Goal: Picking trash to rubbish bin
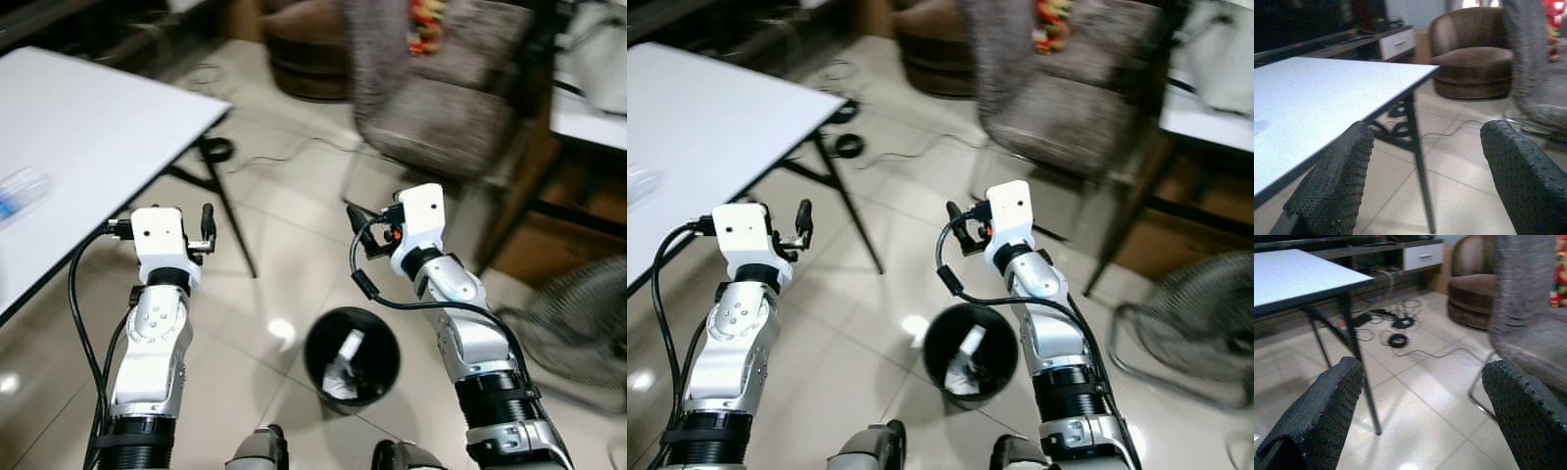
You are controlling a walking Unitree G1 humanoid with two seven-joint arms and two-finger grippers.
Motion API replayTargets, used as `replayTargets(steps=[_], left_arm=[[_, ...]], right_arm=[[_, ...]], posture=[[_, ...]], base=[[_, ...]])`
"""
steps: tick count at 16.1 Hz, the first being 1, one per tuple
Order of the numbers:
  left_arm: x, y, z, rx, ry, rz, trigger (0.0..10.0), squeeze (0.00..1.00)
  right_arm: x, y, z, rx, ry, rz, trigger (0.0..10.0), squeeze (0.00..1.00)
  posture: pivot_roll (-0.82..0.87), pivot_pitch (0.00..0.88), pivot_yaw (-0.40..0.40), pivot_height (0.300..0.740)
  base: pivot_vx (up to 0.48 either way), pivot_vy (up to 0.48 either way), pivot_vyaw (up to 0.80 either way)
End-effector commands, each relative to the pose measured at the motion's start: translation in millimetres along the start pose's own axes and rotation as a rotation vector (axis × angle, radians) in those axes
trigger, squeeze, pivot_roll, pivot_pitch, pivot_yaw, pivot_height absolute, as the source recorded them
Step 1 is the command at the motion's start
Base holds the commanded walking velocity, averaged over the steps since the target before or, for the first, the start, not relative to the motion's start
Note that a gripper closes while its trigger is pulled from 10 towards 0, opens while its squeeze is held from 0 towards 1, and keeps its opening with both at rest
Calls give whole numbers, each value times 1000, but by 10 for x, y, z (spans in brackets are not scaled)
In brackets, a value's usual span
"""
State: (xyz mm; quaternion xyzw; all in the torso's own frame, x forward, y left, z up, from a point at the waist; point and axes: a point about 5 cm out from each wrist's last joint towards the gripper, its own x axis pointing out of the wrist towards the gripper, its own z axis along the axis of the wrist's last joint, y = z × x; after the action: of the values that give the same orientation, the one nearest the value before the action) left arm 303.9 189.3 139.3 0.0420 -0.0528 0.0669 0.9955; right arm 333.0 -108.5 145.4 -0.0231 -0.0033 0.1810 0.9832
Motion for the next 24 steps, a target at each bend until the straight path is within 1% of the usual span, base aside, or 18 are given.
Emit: replayTargets(steps=[1,4,7,14,18,22,24], left_arm=[[27,46,61,11,-11,34,10000,0],[41,39,65,6,-1,40,10000,0],[34,36,49,-21,17,39,10000,0],[34,91,34,-13,48,78,10000,0],[52,139,35,-32,68,98,10000,0],[61,150,21,-52,82,107,10000,0],[61,160,25,-58,83,108,10000,0]], right_arm=[[-18,36,17,20,-5,6,10000,0],[-24,41,34,22,-4,11,10000,0],[-26,32,49,23,2,11,10000,0],[-37,64,53,37,6,18,10000,0],[-44,87,58,43,8,24,10000,0],[-33,104,58,45,11,30,10000,0],[-31,108,58,56,13,27,10000,0]], posture=[[-114,101,85,740],[-115,102,84,740],[-114,105,84,740],[-110,110,85,740],[-108,117,87,740],[-105,122,84,740],[-105,122,84,740]], base=[[0,0,800],[0,0,800],[0,0,800],[0,0,800],[0,0,800],[0,0,800],[0,0,0]])
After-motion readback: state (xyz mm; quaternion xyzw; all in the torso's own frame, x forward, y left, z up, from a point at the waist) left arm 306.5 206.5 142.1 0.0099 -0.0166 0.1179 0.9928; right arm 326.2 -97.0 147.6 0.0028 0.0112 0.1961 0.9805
